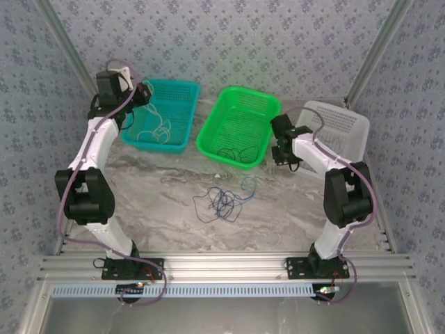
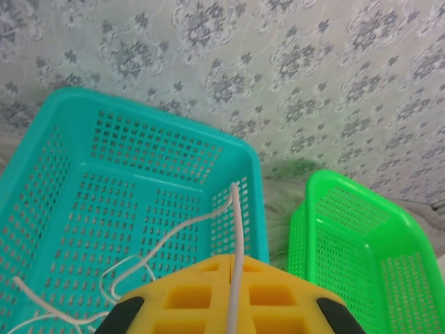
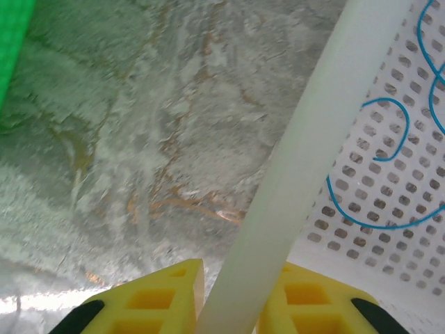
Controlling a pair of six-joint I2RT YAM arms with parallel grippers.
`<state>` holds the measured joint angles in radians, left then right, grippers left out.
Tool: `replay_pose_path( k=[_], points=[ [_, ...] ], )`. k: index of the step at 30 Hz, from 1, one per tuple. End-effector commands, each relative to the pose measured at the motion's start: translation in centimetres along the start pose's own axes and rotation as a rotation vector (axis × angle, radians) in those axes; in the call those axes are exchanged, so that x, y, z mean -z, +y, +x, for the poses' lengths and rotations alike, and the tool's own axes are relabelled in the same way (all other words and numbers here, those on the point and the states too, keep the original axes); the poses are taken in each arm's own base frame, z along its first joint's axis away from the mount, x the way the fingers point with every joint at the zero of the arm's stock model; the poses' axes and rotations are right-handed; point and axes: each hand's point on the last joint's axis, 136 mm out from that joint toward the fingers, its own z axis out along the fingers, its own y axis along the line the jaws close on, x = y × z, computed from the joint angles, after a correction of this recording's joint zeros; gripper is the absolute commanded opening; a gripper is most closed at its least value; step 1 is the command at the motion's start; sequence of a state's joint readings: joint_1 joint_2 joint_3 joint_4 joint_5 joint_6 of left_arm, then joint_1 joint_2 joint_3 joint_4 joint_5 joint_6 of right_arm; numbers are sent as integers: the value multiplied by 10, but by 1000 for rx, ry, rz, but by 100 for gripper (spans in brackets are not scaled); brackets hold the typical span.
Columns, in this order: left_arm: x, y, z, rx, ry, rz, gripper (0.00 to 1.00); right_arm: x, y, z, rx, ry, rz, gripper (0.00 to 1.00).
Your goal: Untangle the cables
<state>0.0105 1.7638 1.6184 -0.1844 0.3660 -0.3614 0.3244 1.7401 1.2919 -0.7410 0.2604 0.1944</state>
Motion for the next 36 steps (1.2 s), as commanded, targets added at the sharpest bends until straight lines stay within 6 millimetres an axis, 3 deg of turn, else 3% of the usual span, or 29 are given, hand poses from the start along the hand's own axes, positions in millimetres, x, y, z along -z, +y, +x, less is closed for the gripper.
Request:
replay_pose_path(
  k=[1, 7, 10, 15, 25, 31, 36],
  points=[
    [-17, -1, 3, 23, 47, 35, 6, -1, 15, 15, 59, 19, -33, 21],
    [-34, 20, 47, 86, 159, 7, 5, -3, 14, 20, 68, 29, -21, 24],
    [-36, 28, 64, 105, 204, -20, 19, 0, 18, 14, 87, 4, -32, 24],
    [-34, 36, 81, 112, 261, -55, 56, 5, 25, 5, 147, -27, -63, 22],
    [1, 27, 72, 84, 203, -95, 99, 12, 48, 13, 290, -43, -106, 20],
    [31, 10, 77, 65, 160, -83, 99, 9, 43, 5, 239, -42, -101, 22],
    [45, -16, 99, 43, 178, -46, 99, 16, 50, -10, 228, -69, -132, 24]
  ],
)
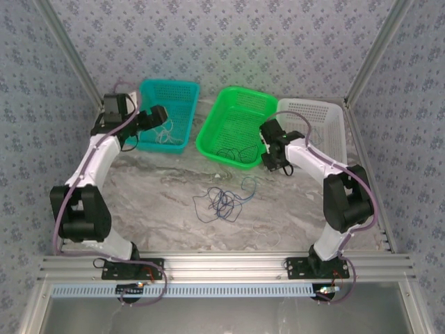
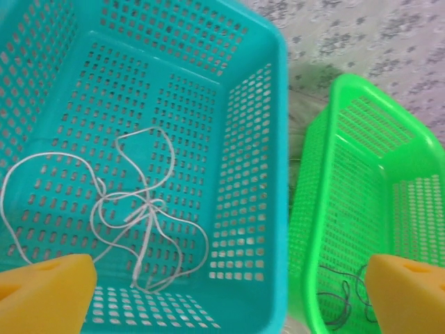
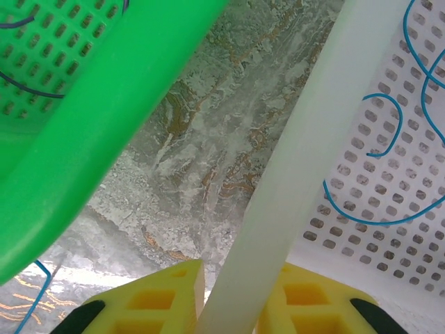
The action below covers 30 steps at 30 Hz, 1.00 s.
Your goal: Untangle the cables
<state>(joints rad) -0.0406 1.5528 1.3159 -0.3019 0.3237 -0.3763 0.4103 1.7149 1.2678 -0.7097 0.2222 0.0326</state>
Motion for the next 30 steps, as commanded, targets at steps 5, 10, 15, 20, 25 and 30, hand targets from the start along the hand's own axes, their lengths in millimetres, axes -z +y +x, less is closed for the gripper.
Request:
replay_pose_path(
  k=[5, 10, 15, 20, 25, 30],
  points=[
    [23, -46, 32, -58, -19, 64, 99, 20, 0, -17, -40, -49, -21, 61],
    [41, -69, 60, -148, -2, 81, 99, 81, 2, -9, -79, -152, -24, 73],
    [49, -78, 92, -178, 32, 99, 99, 101, 25, 48, -151, -9, -116, 72],
    [55, -87, 108, -202, 46, 132, 99, 92, 46, 136, -220, 212, -96, 69],
    [57, -92, 110, -206, 45, 155, 99, 82, 64, 194, -335, 291, -152, 65],
    [54, -97, 114, -199, 58, 187, 99, 74, 71, 224, -338, 348, -138, 65]
  ],
)
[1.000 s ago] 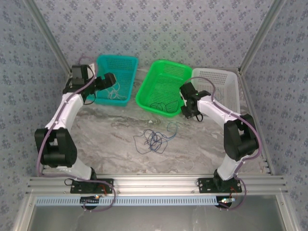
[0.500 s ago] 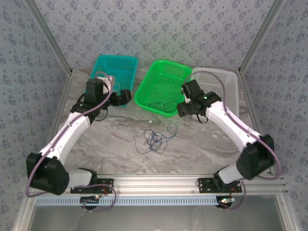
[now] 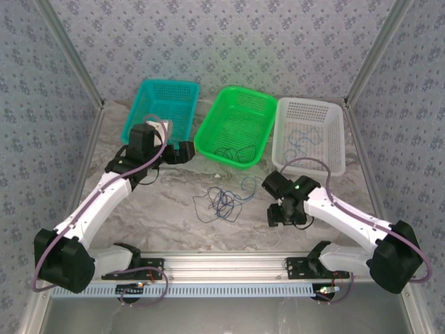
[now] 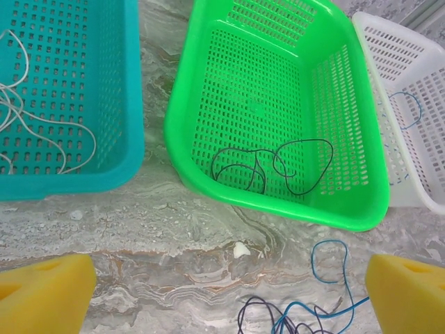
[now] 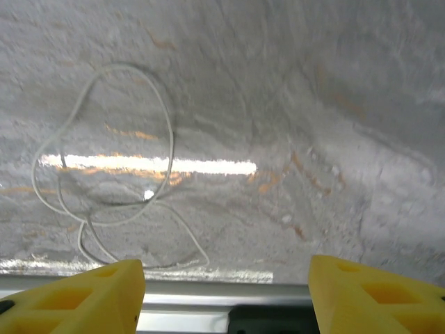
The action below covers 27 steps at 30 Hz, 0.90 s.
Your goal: Untangle the cables
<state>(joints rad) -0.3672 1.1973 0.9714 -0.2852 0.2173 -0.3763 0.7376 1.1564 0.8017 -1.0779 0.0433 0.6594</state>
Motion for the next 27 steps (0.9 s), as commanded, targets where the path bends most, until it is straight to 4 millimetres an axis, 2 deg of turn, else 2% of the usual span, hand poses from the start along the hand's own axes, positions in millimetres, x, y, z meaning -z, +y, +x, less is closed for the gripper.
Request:
replay_pose_path(
  k=[1, 4, 7, 13, 17, 20, 23, 27],
  points=[
    [3, -11, -4, -15, -22, 45, 99, -8, 1, 20, -73, 55, 5, 65],
    [3, -11, -2, -13, -23, 47, 99, -19, 6, 30, -68, 80, -8, 65],
    [3, -12, -1, -10, -21, 49, 99, -33, 2, 39, -87, 105, 15, 63],
    [4, -13, -3, -1, -26, 48, 99, -47, 13, 21, -76, 55, 2, 54],
    [6, -12, -4, -1, -32, 41, 99, -57, 26, 12, -42, 53, -20, 42],
    [9, -11, -5, -2, -38, 31, 99, -62, 28, 13, -15, 60, -8, 23],
    [13, -10, -6, -8, -45, 19, 99, -47, 16, 9, -1, 13, 50, 1],
    [17, -14, -11, -11, -63, 34, 99, 1, 9, -15, 13, -171, 38, 0]
  ],
)
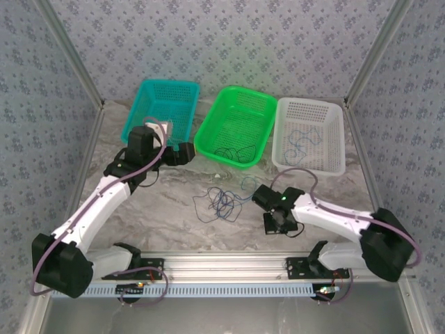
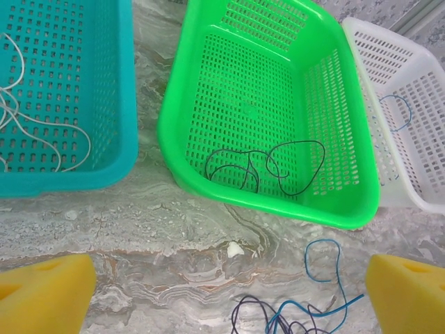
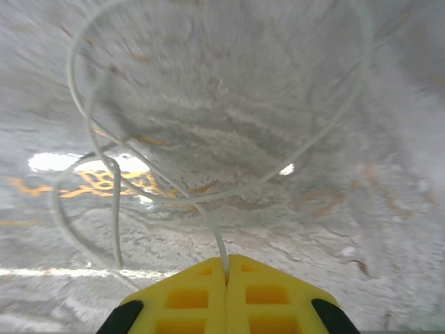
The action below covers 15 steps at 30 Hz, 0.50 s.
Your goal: Untangle the cables
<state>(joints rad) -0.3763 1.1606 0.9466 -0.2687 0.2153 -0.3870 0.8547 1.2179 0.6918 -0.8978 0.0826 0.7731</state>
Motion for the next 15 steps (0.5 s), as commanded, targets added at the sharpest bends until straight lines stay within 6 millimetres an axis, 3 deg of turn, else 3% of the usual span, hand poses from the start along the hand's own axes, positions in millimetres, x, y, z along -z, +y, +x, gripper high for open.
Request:
replay_pose_path(
  k=[1, 4, 7, 12, 15],
  points=[
    [10, -13, -13, -13, -46, 29, 99, 51, -7, -32, 17, -202, 0, 0],
    [11, -26, -17, -35, -62, 79, 99, 91, 5, -61, 36, -373, -72, 0],
    [13, -52, -17, -80, -69, 179, 99, 120, 32, -87, 106, -509, -161, 0],
    [17, -98, -5, -172, -61, 386, 97, 138, 54, -116, 199, -630, -115, 0],
    [17, -111, 8, -209, -34, 465, 94, 143, 69, -129, 228, -673, -128, 0]
  ],
)
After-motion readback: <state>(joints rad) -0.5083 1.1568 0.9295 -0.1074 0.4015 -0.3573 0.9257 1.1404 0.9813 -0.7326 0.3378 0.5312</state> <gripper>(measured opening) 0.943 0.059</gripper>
